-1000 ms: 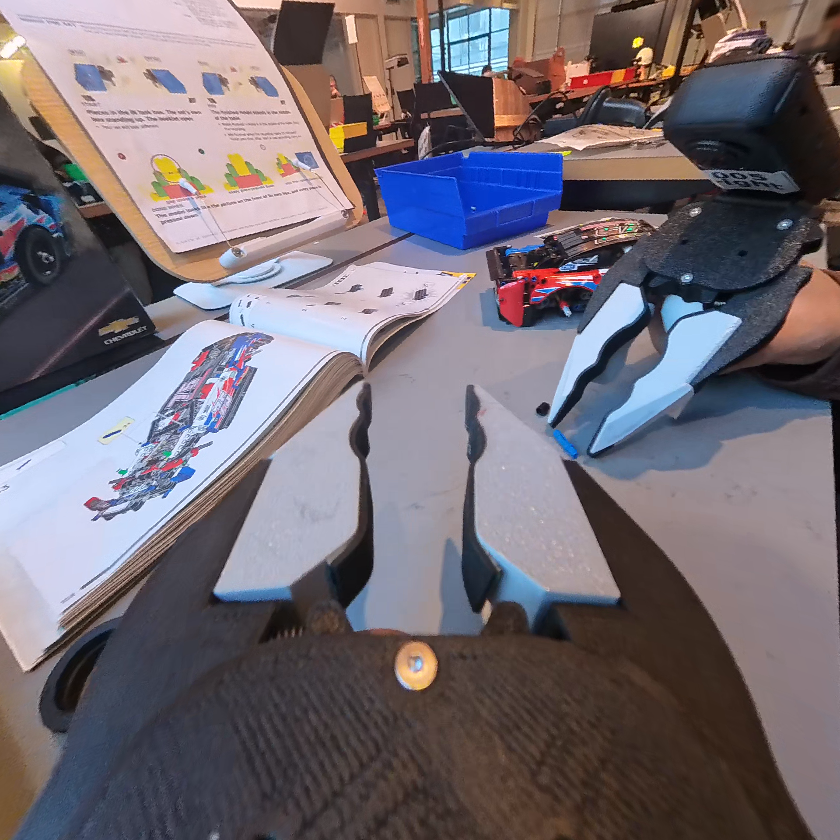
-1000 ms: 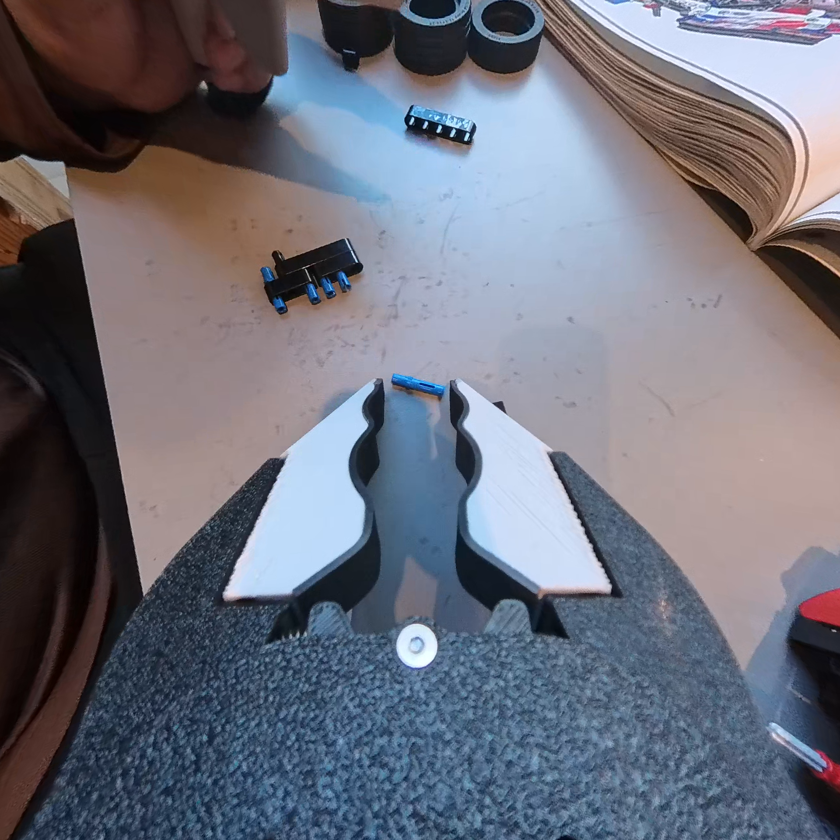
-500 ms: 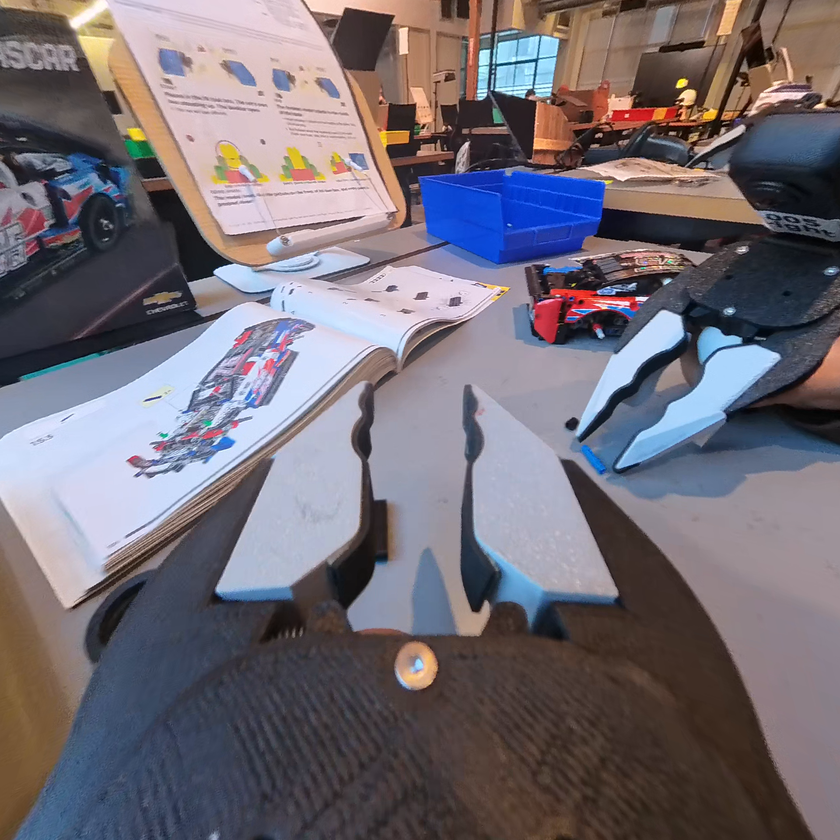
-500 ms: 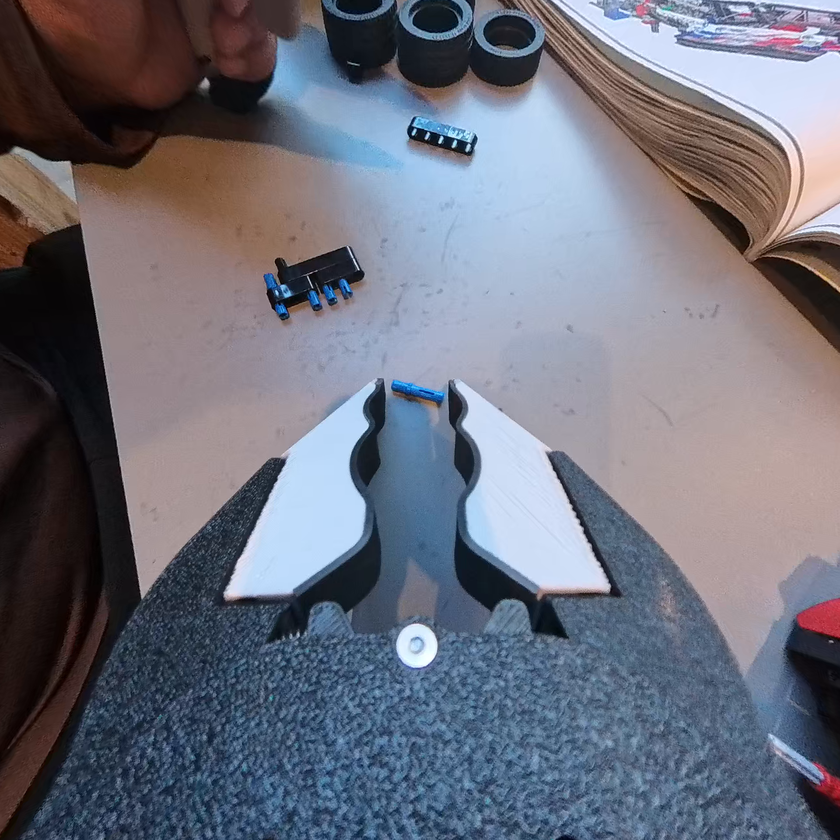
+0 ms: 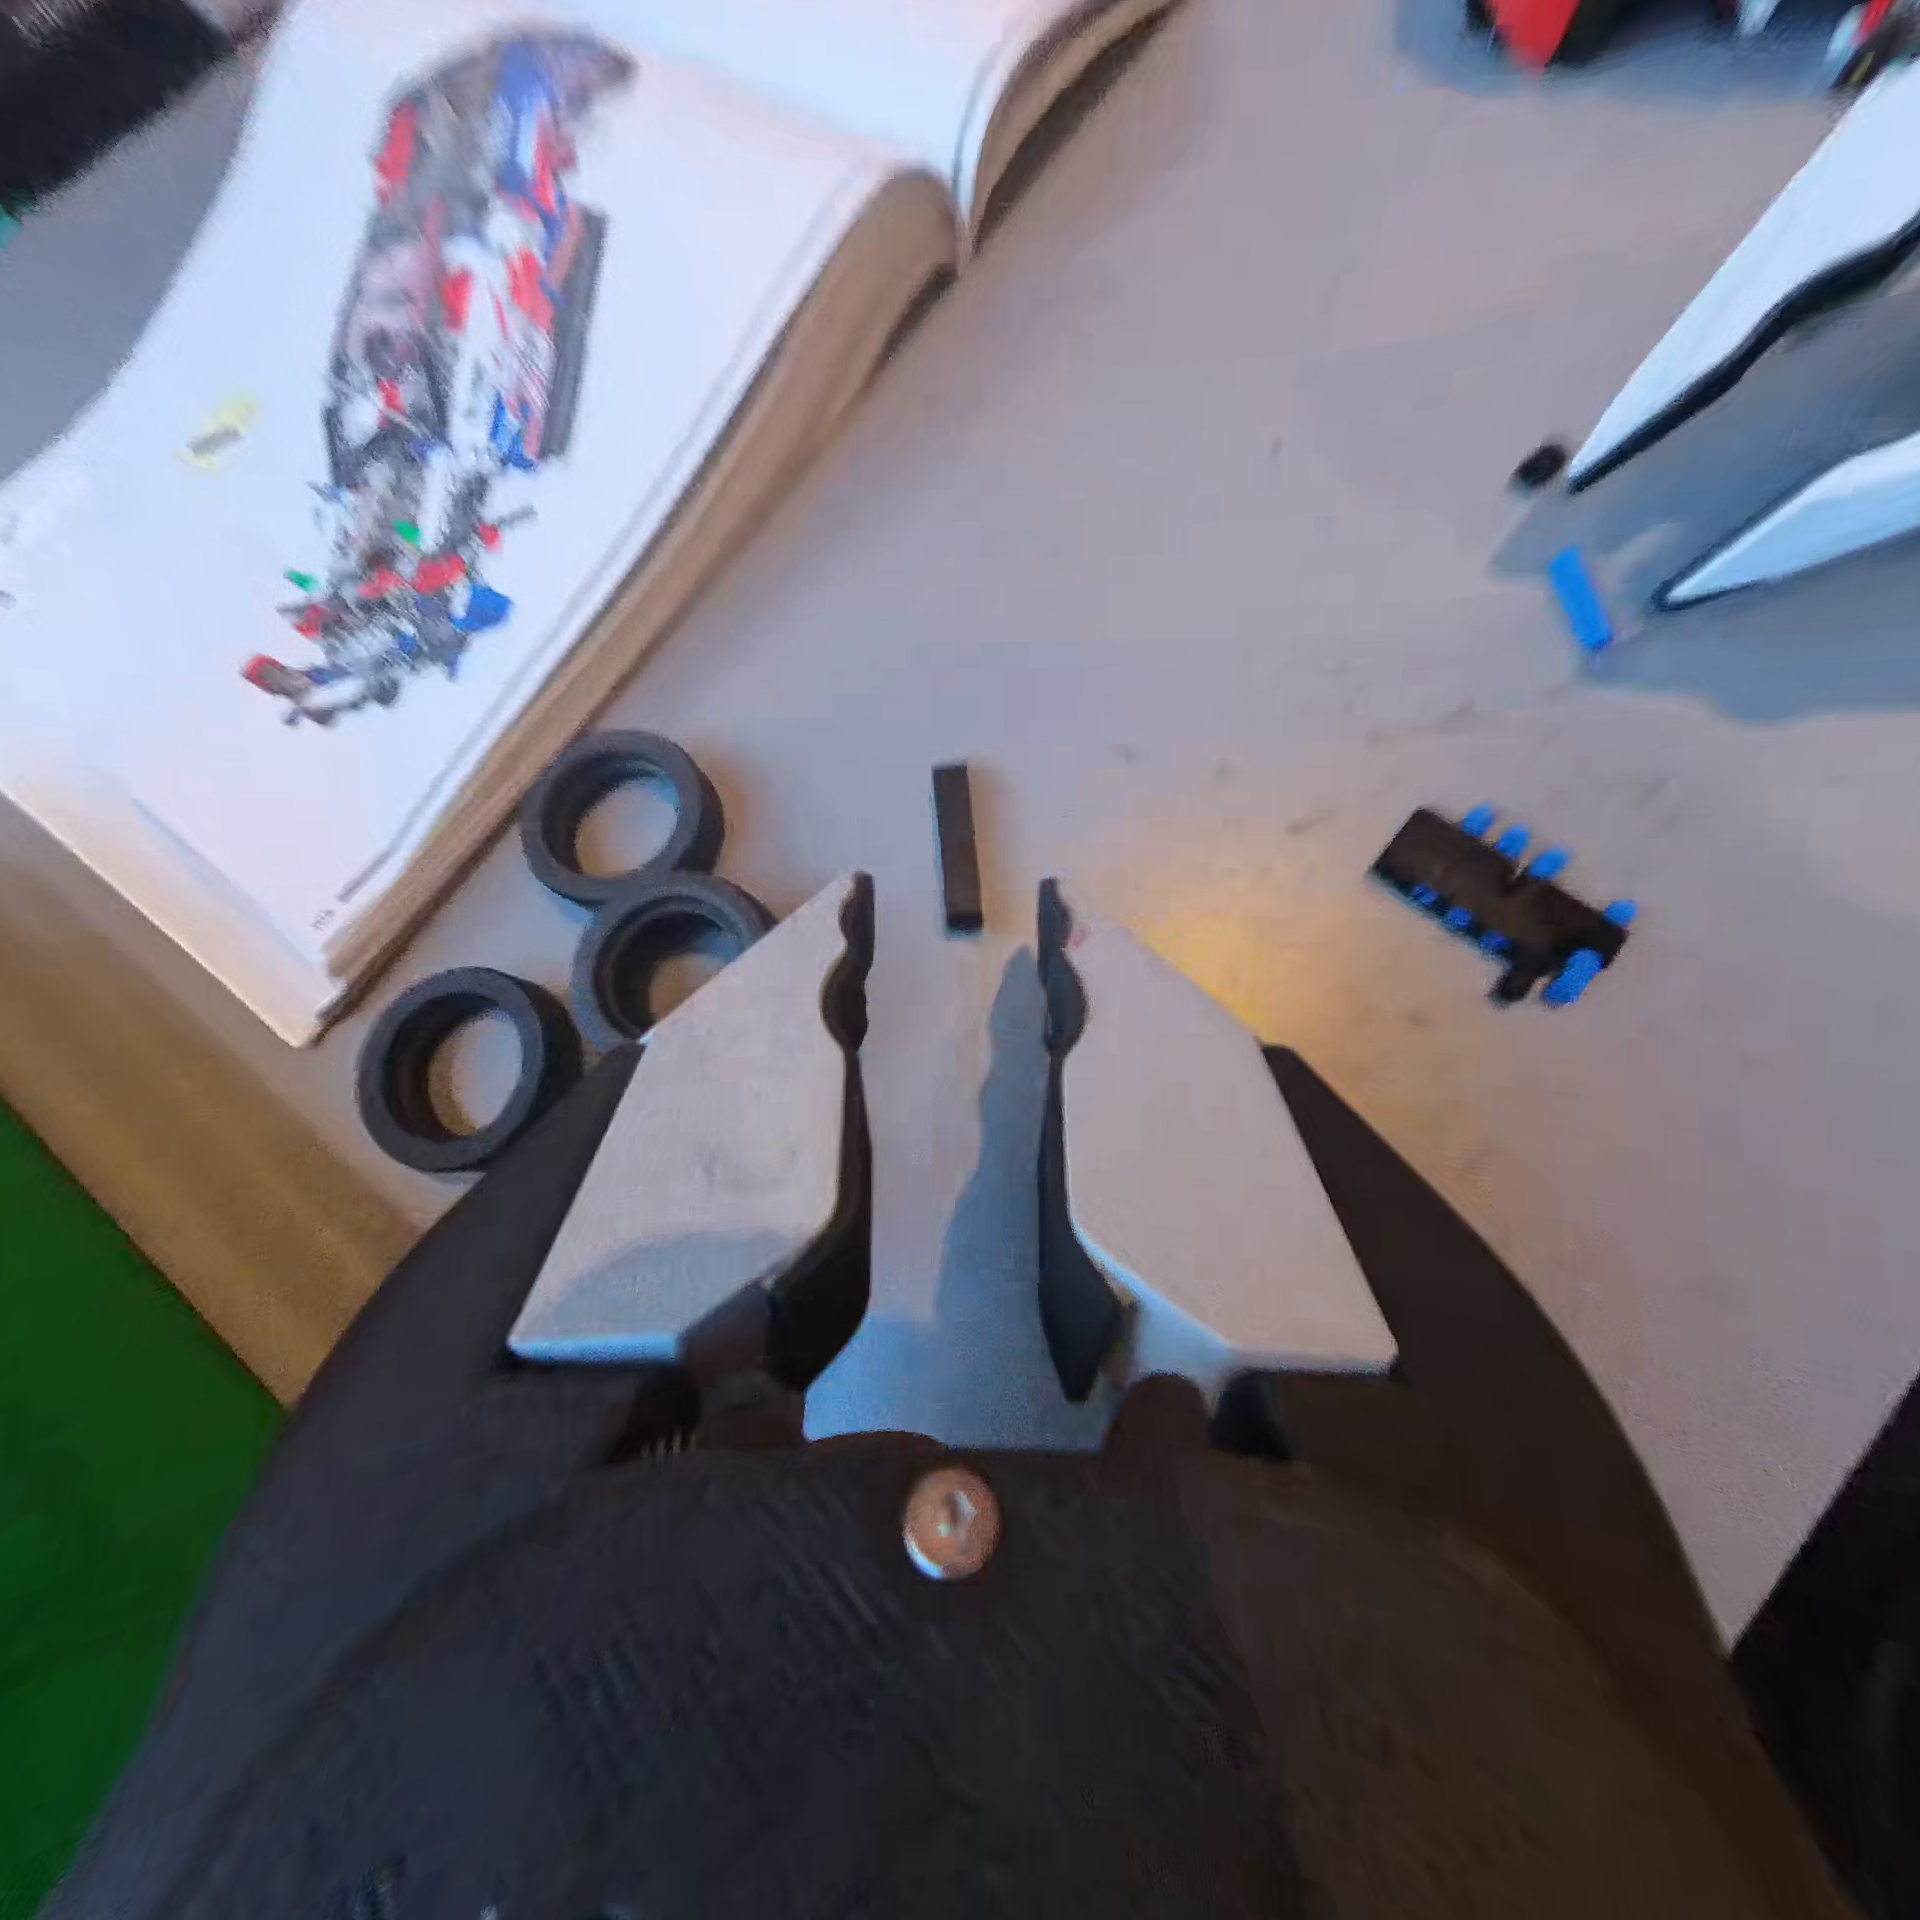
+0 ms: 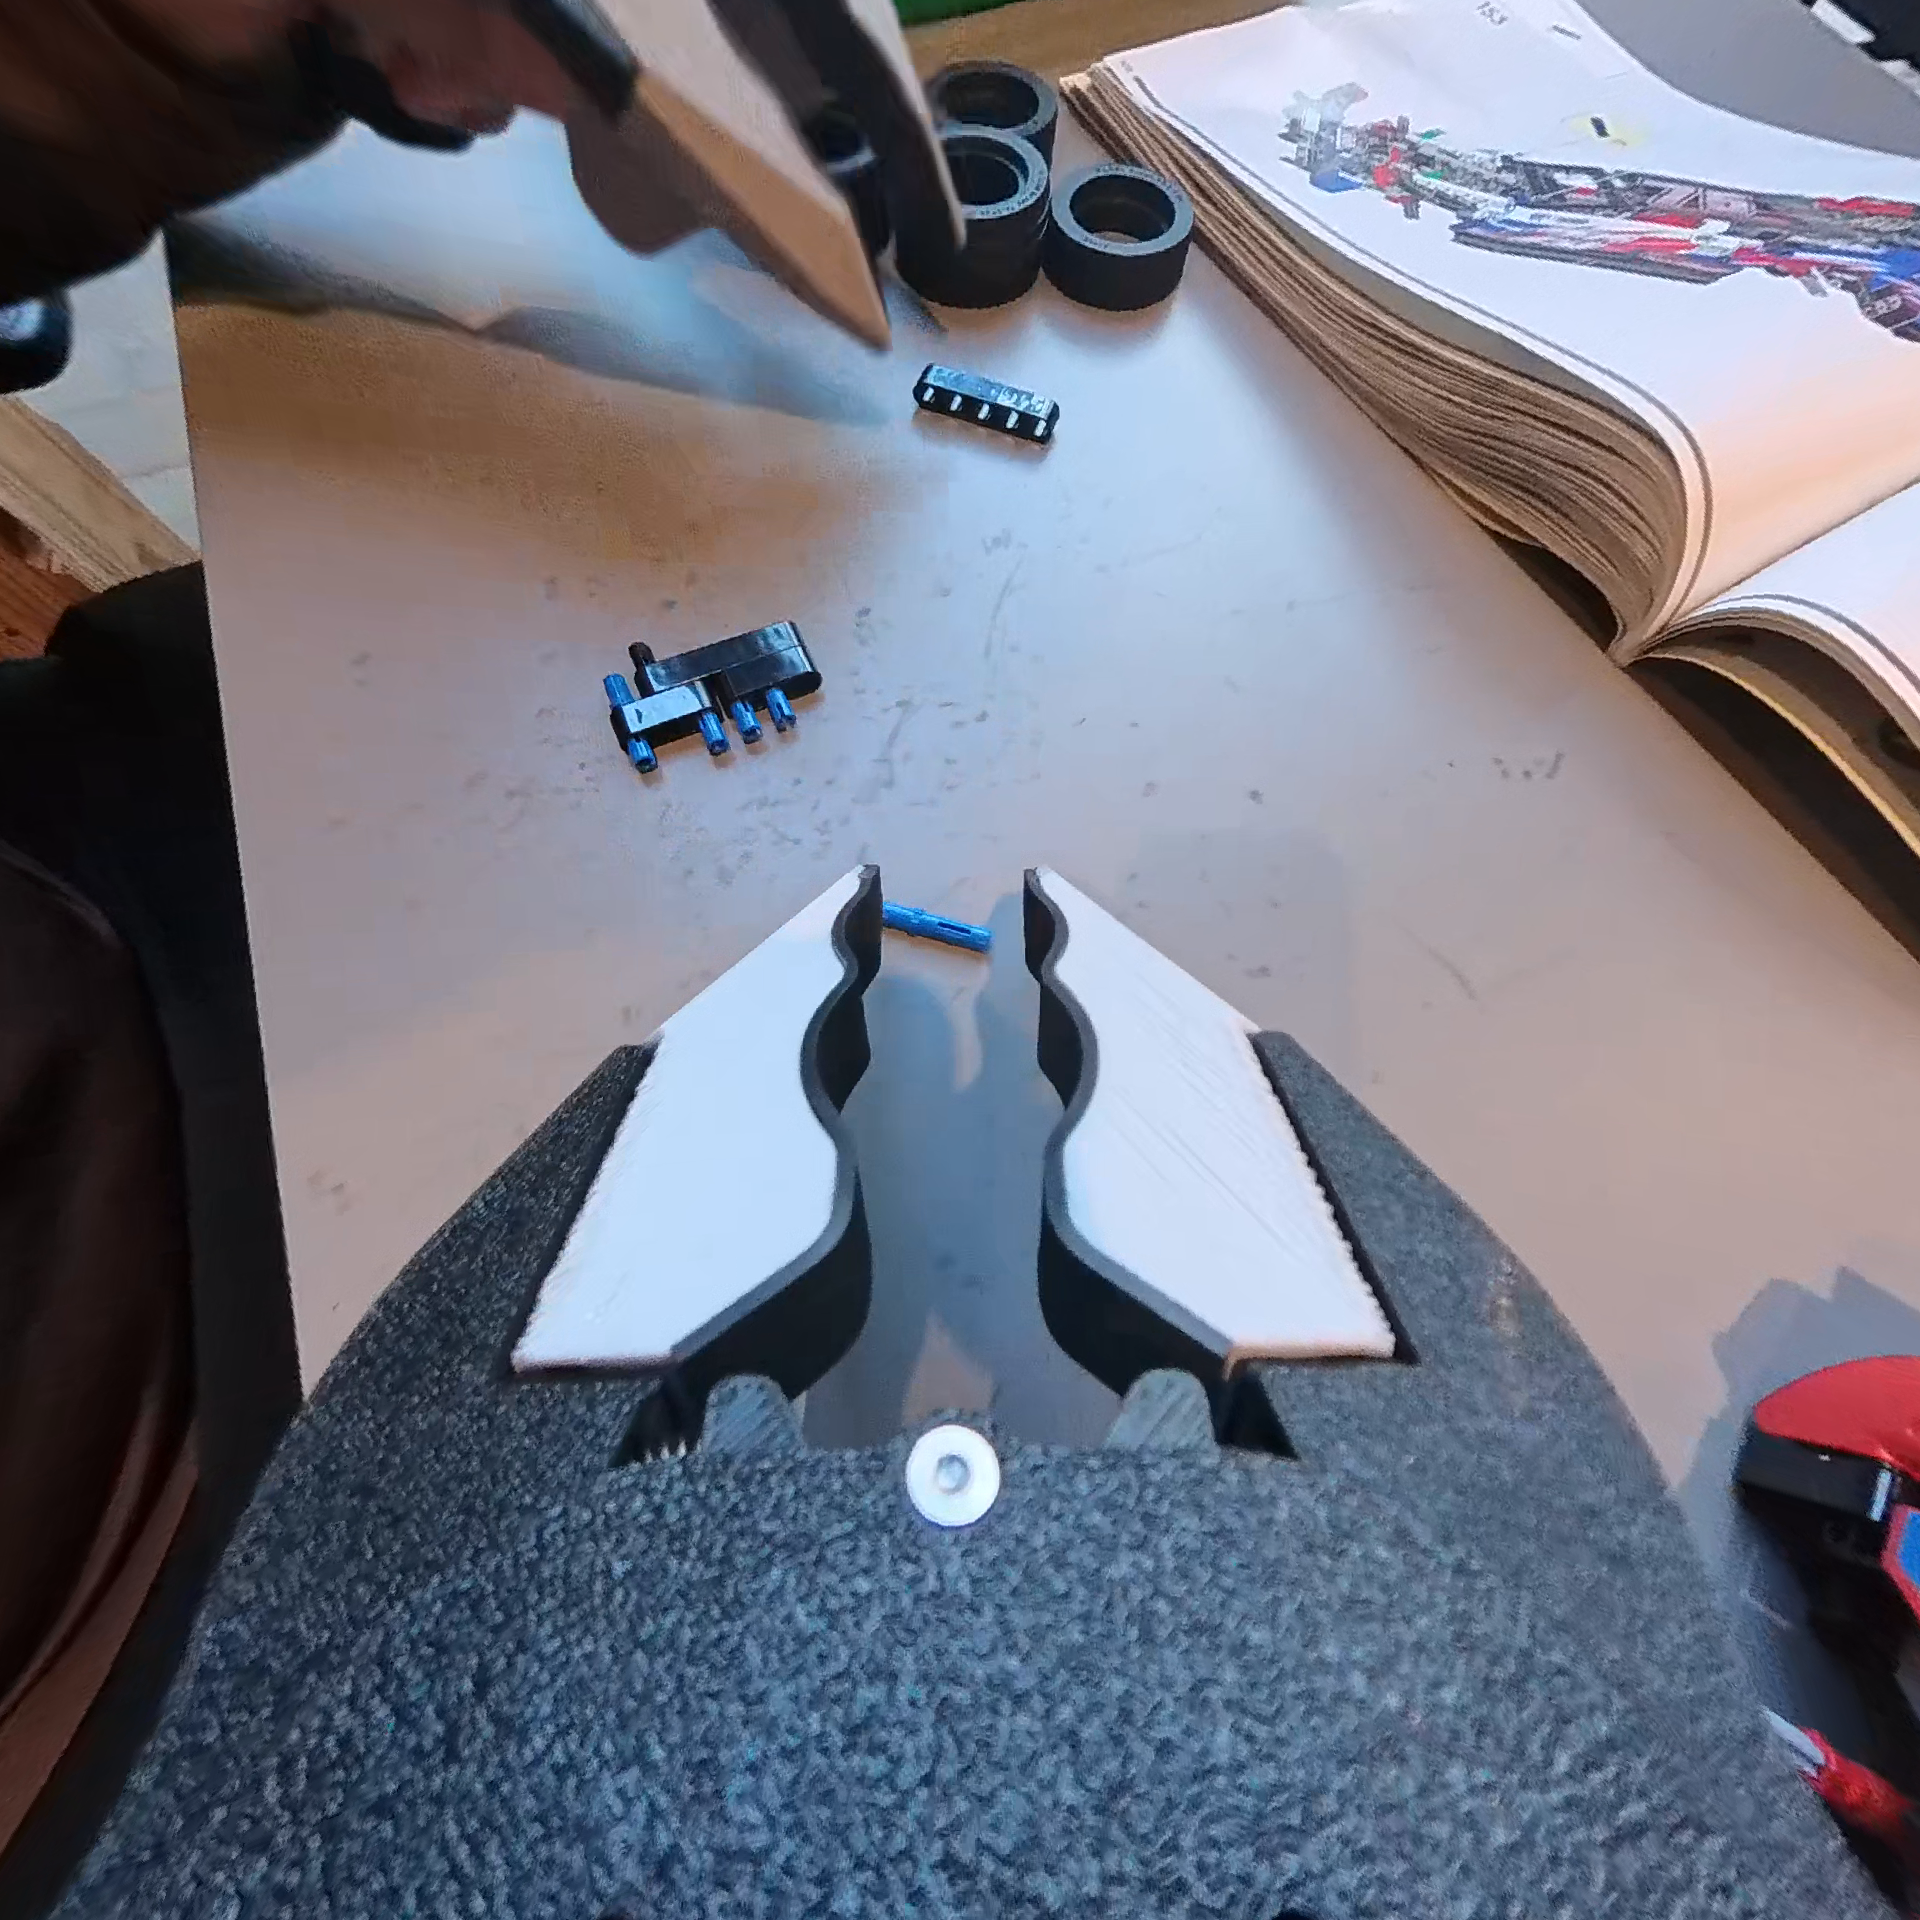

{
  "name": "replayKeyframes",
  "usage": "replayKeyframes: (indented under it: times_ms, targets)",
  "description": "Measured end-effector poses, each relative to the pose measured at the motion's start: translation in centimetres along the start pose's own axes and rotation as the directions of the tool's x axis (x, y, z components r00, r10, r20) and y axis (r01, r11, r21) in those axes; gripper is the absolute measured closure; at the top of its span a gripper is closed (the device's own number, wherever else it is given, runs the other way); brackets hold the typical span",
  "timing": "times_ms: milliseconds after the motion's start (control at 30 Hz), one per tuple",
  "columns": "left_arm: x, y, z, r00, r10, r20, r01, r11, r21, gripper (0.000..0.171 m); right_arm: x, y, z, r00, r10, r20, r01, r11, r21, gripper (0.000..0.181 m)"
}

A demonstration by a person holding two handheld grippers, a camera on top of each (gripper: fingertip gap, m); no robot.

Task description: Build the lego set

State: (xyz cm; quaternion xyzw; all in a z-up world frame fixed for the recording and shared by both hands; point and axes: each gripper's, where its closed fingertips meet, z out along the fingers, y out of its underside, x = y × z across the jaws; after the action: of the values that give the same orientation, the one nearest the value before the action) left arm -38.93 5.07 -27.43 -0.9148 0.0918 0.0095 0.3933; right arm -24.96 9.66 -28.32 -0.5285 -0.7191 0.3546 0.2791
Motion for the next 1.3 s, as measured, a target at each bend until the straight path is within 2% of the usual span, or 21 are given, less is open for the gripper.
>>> replayKeyframes:
  times_ms: [200, 233, 267, 333, 367, 467, 500, 567, 633, 733, 800, 933, 967, 1033, 1100, 1200, 1300]
  targets:
    - [0.1, 1.4, 2.1, 0.998, -0.06, -0.011, 0.06, 0.997, -0.056, 0.139, 0.0, -0.1, -0.1, 1.0, -0.013, -0.01, 0.013, 1.0, 0.005, 0.154]
    - [0.1, 1.2, 2.3, 0.996, -0.083, -0.026, 0.082, 0.996, -0.037, 0.141, 0.0, -0.1, -0.1, 1.0, -0.016, -0.016, 0.016, 1.0, 0.008, 0.155]
    - [0.2, 1.1, 2.4, 0.994, -0.104, -0.04, 0.103, 0.994, -0.025, 0.144, 0.1, -0.2, -0.2, 0.999, -0.02, -0.028, 0.02, 1.0, 0.014, 0.156]
    - [0.3, 1.1, 2.5, 0.994, -0.091, -0.058, 0.09, 0.996, -0.012, 0.165, 0.4, -0.5, -0.4, 0.998, -0.025, -0.055, 0.027, 0.999, 0.035, 0.157]
    - [0.5, 1.1, 2.5, 0.994, -0.085, -0.071, 0.084, 0.996, -0.015, 0.166, 0.5, -0.7, -0.5, 0.998, -0.025, -0.064, 0.028, 0.999, 0.047, 0.157]
    - [3.2, 0.5, 2.2, 0.979, 0.013, -0.202, -0.012, 1.0, 0.005, 0.166, 0.7, -1.0, -0.7, 0.998, -0.016, -0.068, 0.021, 0.997, 0.071, 0.157]
    - [4.6, 0.1, 2.0, 0.962, 0.081, -0.262, -0.077, 0.997, 0.024, 0.166, 0.7, -1.1, -0.8, 0.998, -0.014, -0.067, 0.019, 0.997, 0.078, 0.157]
    - [5.6, -0.8, 1.9, 0.929, 0.271, -0.253, -0.265, 0.963, 0.059, 0.166, 0.6, -1.3, -0.8, 0.998, -0.018, -0.062, 0.024, 0.995, 0.093, 0.155]
    - [7.6, -1.9, 1.7, 0.812, 0.489, -0.32, -0.472, 0.872, 0.134, 0.166, 0.3, -1.5, -0.6, 0.999, -0.024, -0.047, 0.029, 0.995, 0.093, 0.151]
    - [10.5, -1.6, 1.6, 0.535, 0.687, -0.492, -0.704, 0.684, 0.19, 0.166, -0.5, -1.3, 0.2, 0.999, -0.038, -0.016, 0.039, 0.998, 0.052, 0.141]
    - [10.9, -2.1, 2.4, 0.403, 0.761, -0.509, -0.797, 0.565, 0.214, 0.166, -1.6, -0.9, 0.8, 0.997, -0.064, 0.035, 0.063, 0.998, 0.012, 0.147]
    - [11.9, -1.3, 3.2, 0.213, 0.772, -0.599, -0.865, 0.434, 0.252, 0.167, -2.9, -0.1, 1.7, 0.99, -0.132, 0.049, 0.135, 0.989, -0.064, 0.153]
    - [11.6, -1.1, 3.7, 0.202, 0.773, -0.602, -0.883, 0.409, 0.229, 0.166, -3.5, 0.1, 1.8, 0.988, -0.137, 0.072, 0.142, 0.987, -0.075, 0.156]
    - [11.7, -2.1, 4.4, 0.249, 0.767, -0.592, -0.869, 0.447, 0.213, 0.138, -4.5, 0.4, 2.0, 0.983, -0.144, 0.117, 0.156, 0.983, -0.097, 0.164]
    - [11.2, -2.4, 4.7, 0.32, 0.722, -0.614, -0.854, 0.5, 0.143, 0.119, -5.0, 0.4, 2.0, 0.98, -0.152, 0.127, 0.165, 0.982, -0.096, 0.164]
    - [10.7, -2.1, 4.0, 0.404, 0.633, -0.66, -0.792, 0.603, 0.094, 0.109, -5.2, 0.4, 2.0, 0.98, -0.158, 0.123, 0.17, 0.981, -0.094, 0.163]
    - [10.1, -1.3, 2.2, 0.477, 0.571, -0.669, -0.706, 0.702, 0.096, 0.105, -4.9, 0.2, 1.7, 0.984, -0.145, 0.108, 0.154, 0.985, -0.077, 0.16]
